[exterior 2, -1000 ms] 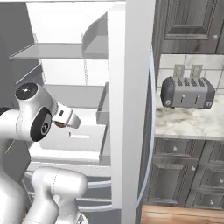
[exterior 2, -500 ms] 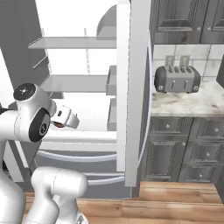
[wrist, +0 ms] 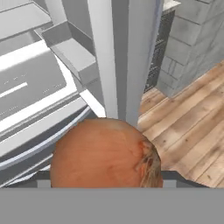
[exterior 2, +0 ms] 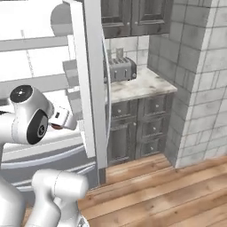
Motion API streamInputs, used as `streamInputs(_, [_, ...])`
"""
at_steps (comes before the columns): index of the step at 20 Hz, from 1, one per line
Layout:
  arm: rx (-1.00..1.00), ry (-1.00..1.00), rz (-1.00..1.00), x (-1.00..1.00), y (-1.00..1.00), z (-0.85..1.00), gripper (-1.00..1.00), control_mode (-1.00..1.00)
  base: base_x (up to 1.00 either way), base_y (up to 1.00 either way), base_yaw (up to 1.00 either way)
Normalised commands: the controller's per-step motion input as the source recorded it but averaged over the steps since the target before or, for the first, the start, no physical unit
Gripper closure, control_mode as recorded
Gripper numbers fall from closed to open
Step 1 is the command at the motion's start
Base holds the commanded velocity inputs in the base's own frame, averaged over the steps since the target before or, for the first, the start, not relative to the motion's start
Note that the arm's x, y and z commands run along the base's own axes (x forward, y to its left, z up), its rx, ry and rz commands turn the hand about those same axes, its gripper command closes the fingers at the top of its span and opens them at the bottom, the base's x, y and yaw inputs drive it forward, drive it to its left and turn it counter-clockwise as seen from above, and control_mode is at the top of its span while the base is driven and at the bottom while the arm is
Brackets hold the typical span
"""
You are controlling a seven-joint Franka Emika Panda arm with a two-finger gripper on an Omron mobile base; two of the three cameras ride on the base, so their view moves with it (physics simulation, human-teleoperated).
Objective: Grab the onions from the fridge, place them in the blender, close the lid, and turn on the blender to create a marinade.
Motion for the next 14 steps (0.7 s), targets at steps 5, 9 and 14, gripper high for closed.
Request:
streamInputs(5, [0.0, 0.0, 0.0, 0.0, 0.0, 0.0, 1.0, 1.0, -0.27, 0.26, -0.78])
streamInputs(9, [0.0, 0.0, 0.0, 0.0, 0.0, 0.0, 1.0, 1.0, -0.41, 0.1, -0.78])
streamInputs(14, [0.0, 0.0, 0.0, 0.0, 0.0, 0.0, 1.0, 1.0, -0.8, 0.05, -0.67])
